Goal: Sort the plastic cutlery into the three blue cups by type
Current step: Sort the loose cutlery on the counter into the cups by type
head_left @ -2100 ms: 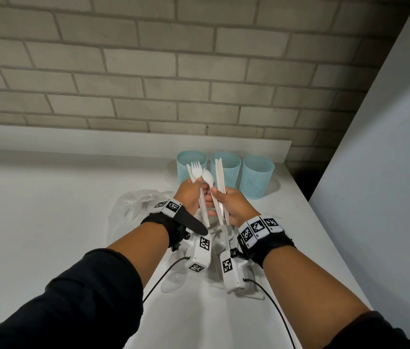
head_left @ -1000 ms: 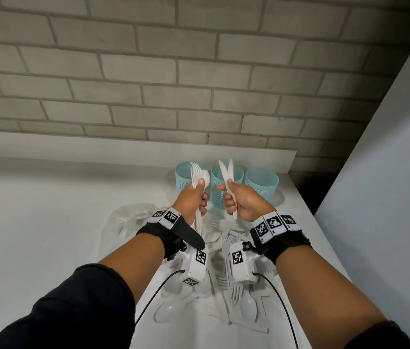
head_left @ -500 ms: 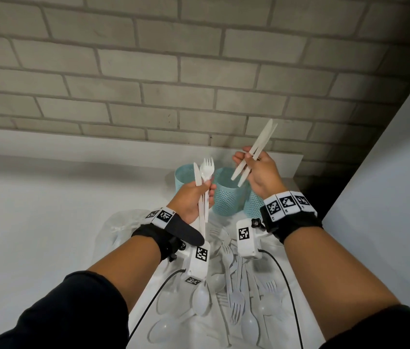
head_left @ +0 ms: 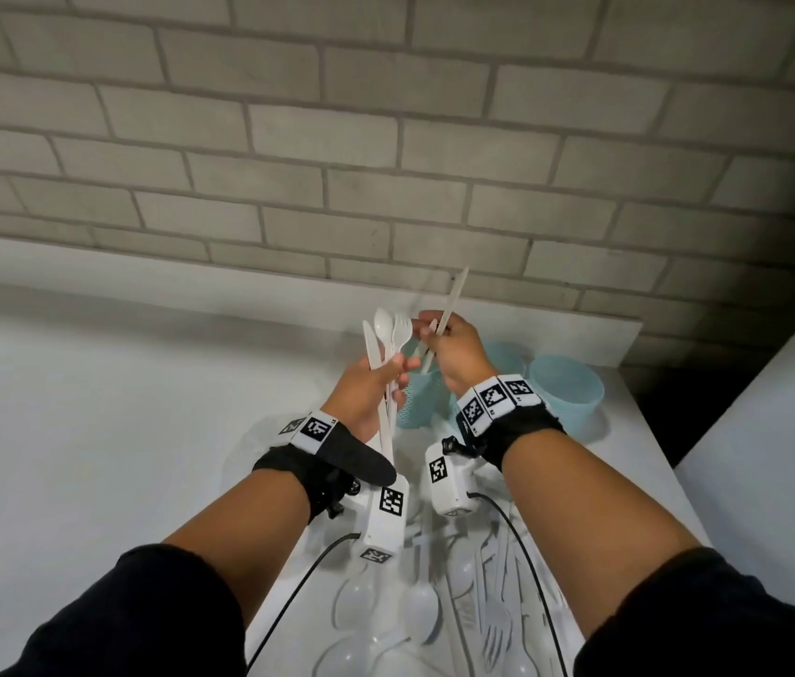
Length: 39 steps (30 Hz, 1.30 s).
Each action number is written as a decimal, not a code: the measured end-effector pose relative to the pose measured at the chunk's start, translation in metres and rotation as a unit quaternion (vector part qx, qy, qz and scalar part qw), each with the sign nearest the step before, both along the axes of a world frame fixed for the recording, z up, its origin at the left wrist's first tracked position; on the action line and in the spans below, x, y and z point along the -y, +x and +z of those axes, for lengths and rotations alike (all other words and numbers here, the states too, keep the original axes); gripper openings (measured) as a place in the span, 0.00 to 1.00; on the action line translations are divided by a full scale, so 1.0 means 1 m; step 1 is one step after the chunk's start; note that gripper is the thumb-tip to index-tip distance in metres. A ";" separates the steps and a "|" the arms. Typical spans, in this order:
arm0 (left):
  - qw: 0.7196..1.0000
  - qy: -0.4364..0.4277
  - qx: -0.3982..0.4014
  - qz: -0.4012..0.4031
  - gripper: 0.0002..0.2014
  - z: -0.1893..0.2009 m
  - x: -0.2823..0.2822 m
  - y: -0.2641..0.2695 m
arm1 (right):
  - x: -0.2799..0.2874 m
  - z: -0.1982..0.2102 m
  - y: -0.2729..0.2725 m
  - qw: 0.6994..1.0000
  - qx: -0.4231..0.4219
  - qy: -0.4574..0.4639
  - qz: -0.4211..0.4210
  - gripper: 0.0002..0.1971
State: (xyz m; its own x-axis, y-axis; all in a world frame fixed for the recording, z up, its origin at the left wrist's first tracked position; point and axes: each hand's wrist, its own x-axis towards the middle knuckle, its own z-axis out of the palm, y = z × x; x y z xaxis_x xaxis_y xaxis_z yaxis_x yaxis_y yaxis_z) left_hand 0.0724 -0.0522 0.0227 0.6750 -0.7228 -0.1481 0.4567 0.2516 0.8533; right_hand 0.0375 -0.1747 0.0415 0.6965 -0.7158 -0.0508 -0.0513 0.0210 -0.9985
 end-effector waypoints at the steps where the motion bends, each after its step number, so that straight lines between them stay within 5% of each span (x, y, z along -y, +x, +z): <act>1: 1.000 0.005 0.007 -0.002 0.06 0.000 0.000 0.000 | 0.001 -0.001 0.000 1.000 -0.011 -0.002 0.005 0.12; 5: 0.998 0.046 0.045 0.011 0.09 -0.001 0.002 0.001 | 0.002 0.006 -0.001 0.996 -0.009 -0.092 -0.007 0.26; 9: 0.987 0.111 0.118 0.023 0.11 0.000 0.009 -0.002 | -0.015 0.029 -0.009 0.953 0.047 -0.299 -0.025 0.12; 13: 0.970 0.131 0.203 -0.002 0.12 0.008 0.014 -0.007 | -0.025 0.036 -0.011 0.916 -0.094 -0.378 0.090 0.14; 19: 0.980 0.110 0.166 -0.008 0.19 0.008 0.011 -0.009 | -0.012 0.044 -0.010 0.919 -0.099 -0.379 0.045 0.12; 22: 0.968 0.128 0.216 -0.010 0.19 0.010 0.011 -0.010 | -0.017 0.047 -0.011 0.905 -0.154 -0.385 0.092 0.17; 29: 0.958 0.149 0.245 -0.016 0.20 0.009 0.012 -0.014 | -0.020 0.040 -0.007 0.907 -0.202 -0.361 0.081 0.08; 32: 0.949 0.165 0.269 -0.002 0.19 0.012 0.010 -0.018 | -0.025 0.037 -0.004 0.897 -0.218 -0.377 0.081 0.11; 39: 0.954 0.141 0.265 -0.010 0.15 0.012 0.006 -0.018 | -0.023 0.047 -0.005 0.924 -0.202 -0.325 0.029 0.07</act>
